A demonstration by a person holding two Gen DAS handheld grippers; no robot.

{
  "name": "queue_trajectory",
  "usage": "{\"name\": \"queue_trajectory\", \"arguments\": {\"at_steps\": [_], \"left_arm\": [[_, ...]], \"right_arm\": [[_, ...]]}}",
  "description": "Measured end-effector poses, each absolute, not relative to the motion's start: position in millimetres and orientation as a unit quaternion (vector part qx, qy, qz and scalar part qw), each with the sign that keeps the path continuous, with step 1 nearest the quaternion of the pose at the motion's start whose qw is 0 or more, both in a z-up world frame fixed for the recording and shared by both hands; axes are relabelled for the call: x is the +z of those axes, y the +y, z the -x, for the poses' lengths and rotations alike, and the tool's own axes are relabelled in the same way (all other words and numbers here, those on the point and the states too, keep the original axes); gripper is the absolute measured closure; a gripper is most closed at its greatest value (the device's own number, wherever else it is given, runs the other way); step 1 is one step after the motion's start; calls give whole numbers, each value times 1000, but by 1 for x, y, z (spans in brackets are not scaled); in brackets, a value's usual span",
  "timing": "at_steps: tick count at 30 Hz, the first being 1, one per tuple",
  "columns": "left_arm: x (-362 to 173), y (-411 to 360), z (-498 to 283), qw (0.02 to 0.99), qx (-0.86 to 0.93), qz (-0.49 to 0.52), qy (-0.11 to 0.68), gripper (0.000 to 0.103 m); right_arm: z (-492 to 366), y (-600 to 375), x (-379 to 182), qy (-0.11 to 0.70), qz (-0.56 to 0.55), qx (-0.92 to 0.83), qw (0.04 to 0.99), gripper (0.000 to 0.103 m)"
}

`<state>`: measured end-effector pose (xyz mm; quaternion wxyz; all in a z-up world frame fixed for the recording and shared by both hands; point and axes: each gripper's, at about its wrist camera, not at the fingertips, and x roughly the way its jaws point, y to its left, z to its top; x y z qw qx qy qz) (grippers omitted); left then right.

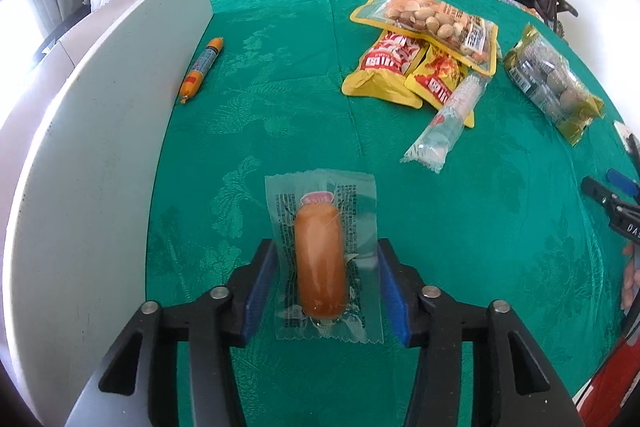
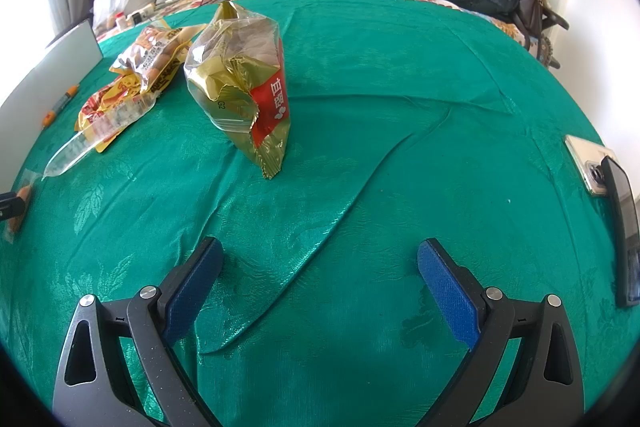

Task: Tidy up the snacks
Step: 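Grasp the gold mesh bag with the right gripper while the left holds the sausage pack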

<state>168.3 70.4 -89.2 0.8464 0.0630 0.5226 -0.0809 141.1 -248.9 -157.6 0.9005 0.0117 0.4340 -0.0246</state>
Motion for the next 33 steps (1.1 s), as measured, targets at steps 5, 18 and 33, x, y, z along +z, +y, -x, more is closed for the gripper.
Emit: {"name": "queue_trajectory", "arguments": {"at_steps": [5,18,33], "left_arm": [[-92,76,-165,855,-74,-47,511,61],[-88,86,-152,869,-77,1,488,80],[-38,117,-121,871,-131,150,450,80]], "right_arm": [[-141,-249,-158,434,-12,-25,901,3],[-214,-213,-82,422,25,66,904,5],[-159,-235,-83,452,-97,99,881,53]]}}
